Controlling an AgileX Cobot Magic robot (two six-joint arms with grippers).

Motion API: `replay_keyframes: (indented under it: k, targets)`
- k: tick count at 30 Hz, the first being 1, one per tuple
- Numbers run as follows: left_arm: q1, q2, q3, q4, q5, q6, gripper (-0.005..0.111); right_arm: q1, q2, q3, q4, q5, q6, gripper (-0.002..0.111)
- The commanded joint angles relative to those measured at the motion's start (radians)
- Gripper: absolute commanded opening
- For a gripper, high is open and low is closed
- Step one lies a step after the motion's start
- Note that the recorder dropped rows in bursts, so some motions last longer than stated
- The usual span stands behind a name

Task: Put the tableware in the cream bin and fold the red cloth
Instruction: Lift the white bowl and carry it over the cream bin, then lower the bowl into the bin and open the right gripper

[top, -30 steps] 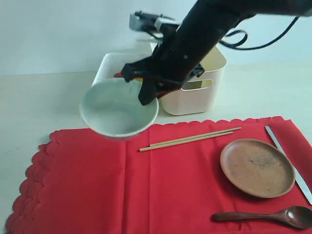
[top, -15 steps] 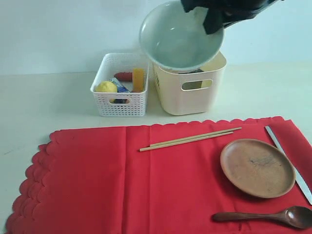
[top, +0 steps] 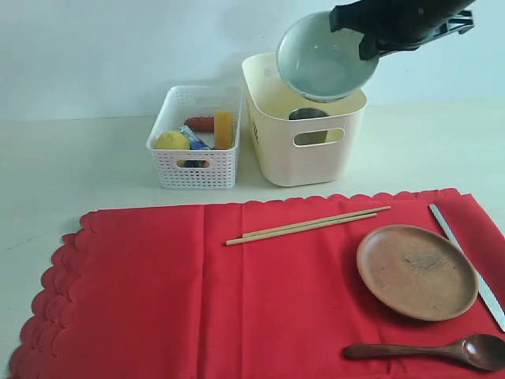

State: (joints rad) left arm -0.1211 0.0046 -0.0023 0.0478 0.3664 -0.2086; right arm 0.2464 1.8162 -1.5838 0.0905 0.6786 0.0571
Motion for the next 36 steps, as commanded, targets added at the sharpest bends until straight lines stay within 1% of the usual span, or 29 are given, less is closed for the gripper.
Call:
replay_keyframes:
  k: [1,6,12,17,24,27,29,32,36]
  targets:
    - [0.003,-0.005,0.002,-0.007,-0.006,-0.006,0.062,-0.004,0.122,-0.119,0.012,-0.022,-0.022,0.000]
    - [0.003,-0.005,0.002,-0.007,-0.006,-0.006,0.062,-0.004,0.234,-0.243,-0.003,-0.015,-0.022,0.000]
    - [0.003,-0.005,0.002,-0.007,-0.006,-0.006,0.062,-0.004,0.328,-0.351,-0.006,-0.013,-0.028,0.000]
    - [0.003,-0.005,0.002,-0.007,-0.006,-0.006,0.062,-0.004,0.374,-0.386,-0.039,-0.006,-0.028,0.000]
    - [0.003,-0.005,0.002,-0.007,-0.006,-0.006,0.062,-0.004,0.404,-0.389,-0.091,0.001,-0.030,0.000]
    - [0.003,-0.005,0.002,-0.007,-0.006,-0.006,0.062,-0.004,0.415,-0.389,-0.091,0.022,-0.096,0.001]
    - [0.003,-0.005,0.002,-0.007,-0.006,-0.006,0.062,-0.004,0.426,-0.389,-0.091,0.029,-0.109,0.005]
    - [0.003,-0.005,0.002,-0.007,-0.006,-0.006,0.062,-0.002,0.434,-0.389,-0.091,0.029,-0.109,0.016]
    - [0.003,-0.005,0.002,-0.007,-0.006,-0.006,0.062,-0.002,0.430,-0.389,-0.091,0.023,-0.121,0.037]
